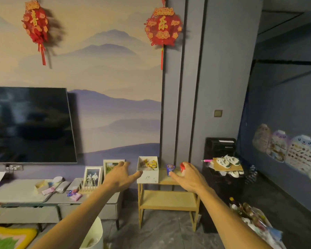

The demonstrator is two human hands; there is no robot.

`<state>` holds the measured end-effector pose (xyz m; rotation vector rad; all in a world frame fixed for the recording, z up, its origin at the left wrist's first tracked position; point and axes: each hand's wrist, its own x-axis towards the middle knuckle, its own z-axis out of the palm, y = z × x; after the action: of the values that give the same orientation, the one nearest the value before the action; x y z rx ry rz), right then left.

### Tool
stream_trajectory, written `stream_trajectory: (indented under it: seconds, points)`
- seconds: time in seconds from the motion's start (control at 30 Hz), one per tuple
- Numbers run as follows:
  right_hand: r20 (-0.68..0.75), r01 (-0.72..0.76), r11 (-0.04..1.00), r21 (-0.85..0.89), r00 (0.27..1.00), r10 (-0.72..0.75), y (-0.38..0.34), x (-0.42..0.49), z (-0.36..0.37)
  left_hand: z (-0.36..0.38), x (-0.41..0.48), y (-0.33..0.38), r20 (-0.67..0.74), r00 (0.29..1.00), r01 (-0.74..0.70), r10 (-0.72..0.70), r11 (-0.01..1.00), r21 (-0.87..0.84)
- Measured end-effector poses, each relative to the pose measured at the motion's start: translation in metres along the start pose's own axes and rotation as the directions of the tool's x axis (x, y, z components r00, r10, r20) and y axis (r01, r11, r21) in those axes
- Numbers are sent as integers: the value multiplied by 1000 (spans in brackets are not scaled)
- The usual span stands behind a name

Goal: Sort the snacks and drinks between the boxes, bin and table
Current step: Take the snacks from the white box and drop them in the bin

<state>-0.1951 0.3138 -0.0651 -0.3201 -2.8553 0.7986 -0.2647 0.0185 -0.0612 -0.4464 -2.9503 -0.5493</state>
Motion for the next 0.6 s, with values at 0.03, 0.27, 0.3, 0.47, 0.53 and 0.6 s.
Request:
stream_trajectory:
  seconds: [0.03, 0.27, 0.3, 0.47, 0.53, 0.6]
  points:
    - [3, -8, 1000, -7, 1000, 8, -6, 15, 4, 2, 19, -7, 8, 1000, -5, 5, 1000, 1]
    - [34, -27, 998, -55, 999, 29, -32, 127, 31, 19, 148, -44, 31, 1000, 1, 0, 1000, -9]
    - [29, -33, 998, -45, 999, 34, -33, 145, 34, 23, 166, -48, 30, 1000, 4, -4, 1000, -9]
    - [-20, -28, 999, 36, 999, 29, -28, 242, 59, 54, 256, -60, 14, 999, 39, -39, 999, -30]
    - [-28, -20, 999, 51, 999, 22, -26, 282, 68, 65, 290, -63, 18, 998, 53, -52, 998, -29]
    - [-13, -1, 998, 64, 1000, 2, -26, 321, 74, 74, 326, -68, 29, 997, 67, -67, 998, -19]
